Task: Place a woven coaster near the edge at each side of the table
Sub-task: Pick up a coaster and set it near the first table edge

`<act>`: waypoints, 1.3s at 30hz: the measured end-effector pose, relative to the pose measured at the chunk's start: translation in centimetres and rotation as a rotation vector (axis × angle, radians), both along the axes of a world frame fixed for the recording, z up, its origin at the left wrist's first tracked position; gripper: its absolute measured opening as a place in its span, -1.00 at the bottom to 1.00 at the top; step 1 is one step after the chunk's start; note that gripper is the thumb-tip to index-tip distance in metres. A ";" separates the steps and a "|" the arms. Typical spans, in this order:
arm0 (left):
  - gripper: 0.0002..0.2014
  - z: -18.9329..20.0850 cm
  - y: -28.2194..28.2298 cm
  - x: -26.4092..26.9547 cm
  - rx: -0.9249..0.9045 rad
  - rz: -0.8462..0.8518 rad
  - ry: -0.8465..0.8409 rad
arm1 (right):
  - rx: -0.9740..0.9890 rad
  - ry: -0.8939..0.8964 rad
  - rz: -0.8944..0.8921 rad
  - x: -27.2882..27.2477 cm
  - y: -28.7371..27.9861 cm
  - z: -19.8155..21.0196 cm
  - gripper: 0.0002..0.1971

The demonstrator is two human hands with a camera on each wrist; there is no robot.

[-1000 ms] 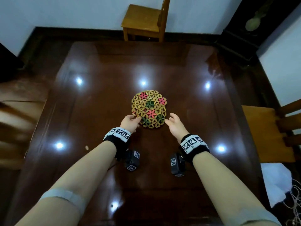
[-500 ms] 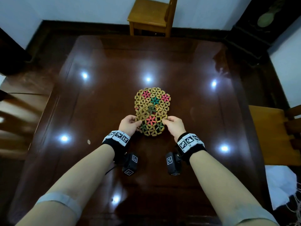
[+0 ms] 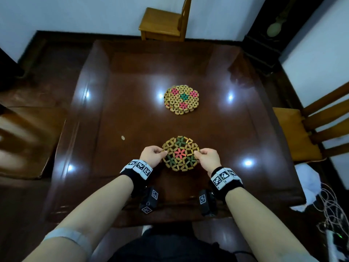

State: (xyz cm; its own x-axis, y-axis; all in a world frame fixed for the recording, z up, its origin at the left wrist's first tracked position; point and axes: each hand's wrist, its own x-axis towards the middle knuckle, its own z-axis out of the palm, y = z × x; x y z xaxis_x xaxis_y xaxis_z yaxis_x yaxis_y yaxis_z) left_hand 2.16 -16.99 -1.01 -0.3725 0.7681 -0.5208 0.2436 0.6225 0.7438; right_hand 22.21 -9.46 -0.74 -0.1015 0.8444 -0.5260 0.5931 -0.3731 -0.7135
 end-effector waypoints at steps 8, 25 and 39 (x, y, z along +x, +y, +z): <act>-0.73 0.0 -4.5 0.9 -0.019 -0.020 0.008 | 0.064 -0.095 -0.050 0.9 -4.7 0.4 -0.72; -0.40 -0.4 -5.6 2.5 -0.044 -0.286 0.448 | 0.234 -0.385 0.557 4.7 -4.5 -0.2 -0.50; -0.26 -0.8 -6.1 4.0 -0.072 -0.691 0.656 | 0.280 -0.435 0.919 4.8 -5.5 -1.8 -0.32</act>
State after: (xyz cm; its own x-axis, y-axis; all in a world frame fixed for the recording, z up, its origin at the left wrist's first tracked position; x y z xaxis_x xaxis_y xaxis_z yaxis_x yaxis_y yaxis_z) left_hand 6.16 -23.11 -1.78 -0.0834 0.9018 -0.4240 0.9293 0.2240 0.2937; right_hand 26.99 -14.94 -2.58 -0.6139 0.6350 -0.4690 0.7894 0.4952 -0.3629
